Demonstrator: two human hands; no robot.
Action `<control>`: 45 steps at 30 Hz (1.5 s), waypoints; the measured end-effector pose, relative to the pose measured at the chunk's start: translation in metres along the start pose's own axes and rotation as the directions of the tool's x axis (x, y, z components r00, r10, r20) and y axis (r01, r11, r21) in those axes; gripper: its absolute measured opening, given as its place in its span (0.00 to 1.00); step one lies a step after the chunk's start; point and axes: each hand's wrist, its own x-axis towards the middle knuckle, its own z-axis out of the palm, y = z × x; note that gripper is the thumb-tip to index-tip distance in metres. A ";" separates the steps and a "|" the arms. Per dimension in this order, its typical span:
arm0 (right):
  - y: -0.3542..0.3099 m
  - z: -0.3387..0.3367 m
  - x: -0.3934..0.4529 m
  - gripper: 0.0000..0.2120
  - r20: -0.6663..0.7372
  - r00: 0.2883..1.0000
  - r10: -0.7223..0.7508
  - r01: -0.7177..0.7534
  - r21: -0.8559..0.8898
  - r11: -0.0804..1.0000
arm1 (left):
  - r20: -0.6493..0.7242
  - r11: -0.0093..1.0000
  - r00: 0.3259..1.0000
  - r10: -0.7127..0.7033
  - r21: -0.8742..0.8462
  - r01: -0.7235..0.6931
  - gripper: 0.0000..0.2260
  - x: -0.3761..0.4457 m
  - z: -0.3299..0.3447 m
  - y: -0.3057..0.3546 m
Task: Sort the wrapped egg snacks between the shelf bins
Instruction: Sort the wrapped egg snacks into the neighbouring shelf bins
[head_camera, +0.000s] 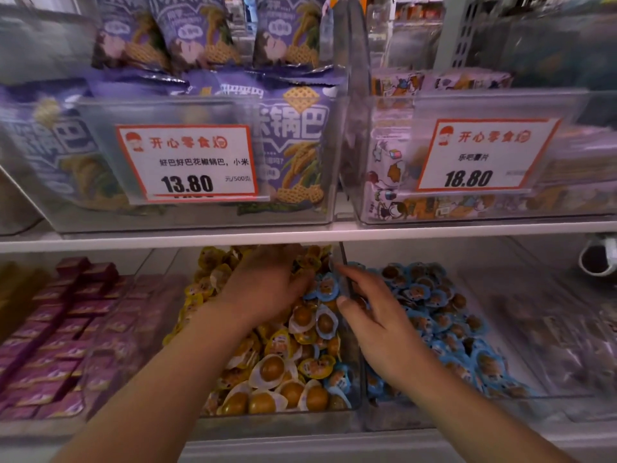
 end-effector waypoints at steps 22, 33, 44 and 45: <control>0.002 0.002 0.001 0.21 -0.021 0.999 -0.024 0.025 0.006 1.000 | 0.145 0.972 0.974 0.176 0.128 -0.195 0.26 -0.002 0.041 0.030; 0.004 0.001 0.001 0.21 -0.006 0.999 -0.034 0.033 -0.006 0.999 | 0.193 0.830 0.979 0.070 -0.556 0.050 0.14 -0.014 0.009 0.016; -0.031 -0.003 -0.020 0.18 -0.175 0.922 -0.344 0.313 -0.184 0.932 | 0.174 0.299 0.914 -0.365 -0.908 0.293 0.16 -0.074 -0.016 0.004; -0.036 0.000 -0.023 0.18 -0.166 0.910 -0.379 0.350 -0.180 0.919 | 0.185 0.261 0.899 -0.397 -0.916 0.304 0.17 -0.077 -0.016 0.003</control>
